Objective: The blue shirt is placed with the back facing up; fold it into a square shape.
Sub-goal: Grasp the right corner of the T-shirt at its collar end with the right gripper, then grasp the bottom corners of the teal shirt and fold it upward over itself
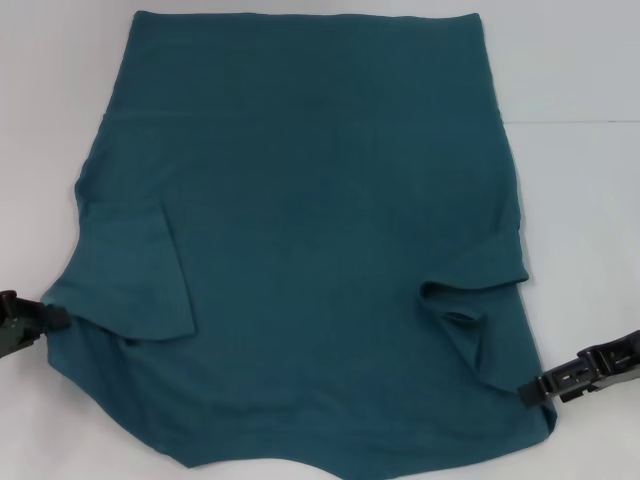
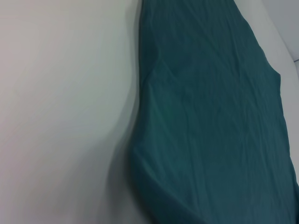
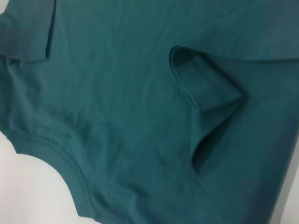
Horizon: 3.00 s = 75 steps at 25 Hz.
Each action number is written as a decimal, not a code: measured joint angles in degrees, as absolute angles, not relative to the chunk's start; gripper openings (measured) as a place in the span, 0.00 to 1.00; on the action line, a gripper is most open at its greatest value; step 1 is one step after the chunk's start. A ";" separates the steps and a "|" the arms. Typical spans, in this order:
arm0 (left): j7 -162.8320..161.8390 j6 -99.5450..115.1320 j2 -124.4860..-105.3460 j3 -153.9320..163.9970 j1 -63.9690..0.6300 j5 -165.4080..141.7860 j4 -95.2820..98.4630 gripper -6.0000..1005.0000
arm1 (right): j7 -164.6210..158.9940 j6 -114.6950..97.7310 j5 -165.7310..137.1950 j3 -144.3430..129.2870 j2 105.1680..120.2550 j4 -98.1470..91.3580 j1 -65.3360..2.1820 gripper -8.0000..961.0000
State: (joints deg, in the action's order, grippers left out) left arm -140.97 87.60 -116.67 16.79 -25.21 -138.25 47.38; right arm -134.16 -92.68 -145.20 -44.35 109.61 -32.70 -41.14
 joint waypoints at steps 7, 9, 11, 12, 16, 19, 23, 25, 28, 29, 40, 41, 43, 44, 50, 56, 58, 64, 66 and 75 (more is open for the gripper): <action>-140.97 87.30 -116.72 16.78 -25.04 -138.25 47.38 0.03 | -137.92 -92.22 -144.95 -44.11 109.88 -32.13 -41.41 0.92; -140.97 87.29 -116.72 16.78 -25.06 -138.25 47.38 0.03 | -138.93 -92.19 -144.91 -44.31 110.05 -32.13 -41.53 0.92; -140.97 87.27 -116.72 16.79 -25.11 -138.25 47.37 0.03 | -139.36 -92.19 -145.00 -44.45 110.22 -32.28 -41.62 0.92; -140.97 87.26 -116.72 16.79 -25.13 -138.25 47.38 0.03 | -139.02 -92.19 -145.02 -44.64 110.27 -32.40 -41.63 0.92; -140.97 87.13 -116.72 16.79 -25.20 -138.25 47.37 0.03 | -135.93 -92.08 -145.06 -45.82 110.43 -32.65 -41.78 0.92; -140.97 87.09 -116.72 16.79 -25.21 -138.25 47.37 0.03 | -134.62 -91.65 -145.08 -46.35 110.55 -32.67 -41.88 0.92; -140.97 87.08 -116.72 16.72 -25.09 -138.25 47.37 0.03 | -135.03 -90.68 -145.10 -46.52 110.56 -32.69 -41.90 0.92; -140.97 86.99 -116.72 16.70 -25.07 -138.25 47.37 0.03 | -136.05 -90.23 -145.11 -46.52 110.57 -32.38 -41.94 0.92; -140.97 86.66 -116.72 16.69 -25.06 -138.25 47.37 0.03 | -137.07 -90.07 -145.08 -46.52 110.97 -32.12 -42.07 0.92; -140.98 86.57 -116.72 16.69 -25.07 -138.25 47.37 0.03 | -137.21 -90.07 -145.05 -46.51 111.18 -32.17 -42.16 0.92; -140.97 86.48 -116.64 16.71 -25.31 -138.12 47.28 0.03 | -136.74 -90.50 -145.02 -47.42 112.84 -31.85 -43.80 0.92; -140.98 86.48 -116.63 16.70 -25.31 -138.10 47.28 0.03 | -136.78 -90.50 -144.90 -47.27 112.84 -31.85 -43.83 0.92; -140.97 86.48 -116.63 16.70 -25.31 -138.07 47.28 0.03 | -137.08 -90.40 -144.84 -47.02 112.85 -31.92 -43.84 0.92; -140.98 86.48 -116.63 16.70 -25.31 -138.07 47.28 0.03 | -137.34 -90.28 -144.86 -46.98 112.85 -31.92 -43.85 0.92; -140.97 86.48 -116.63 16.62 -25.26 -137.40 47.29 0.03 | -140.14 -89.09 -145.13 -47.58 112.76 -32.15 -43.75 0.89; -140.97 86.48 -116.63 16.61 -25.07 -136.84 47.29 0.03 | -140.08 -88.85 -145.13 -47.69 112.87 -32.51 -43.81 0.68; -140.97 86.50 -116.63 16.61 -24.97 -136.84 47.29 0.03 | -140.00 -88.85 -145.14 -47.89 112.87 -32.52 -43.89 0.57; -140.98 86.58 -116.63 16.61 -24.87 -136.84 47.29 0.03 | -140.05 -88.54 -145.20 -48.07 112.67 -32.52 -43.79 0.33; -140.96 86.63 -116.63 16.62 -24.87 -136.84 47.28 0.03 | -140.13 -88.43 -145.20 -48.08 112.61 -32.52 -43.66 0.27; -136.10 90.30 -116.63 16.61 -24.87 -136.57 47.29 0.03 | -138.67 -88.61 -144.60 -47.38 112.37 -32.56 -42.31 0.05</action>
State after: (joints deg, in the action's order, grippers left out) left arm -136.10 90.30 -116.63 16.61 -24.87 -136.57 47.29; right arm -138.67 -88.61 -144.60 -47.38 112.37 -32.56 -42.31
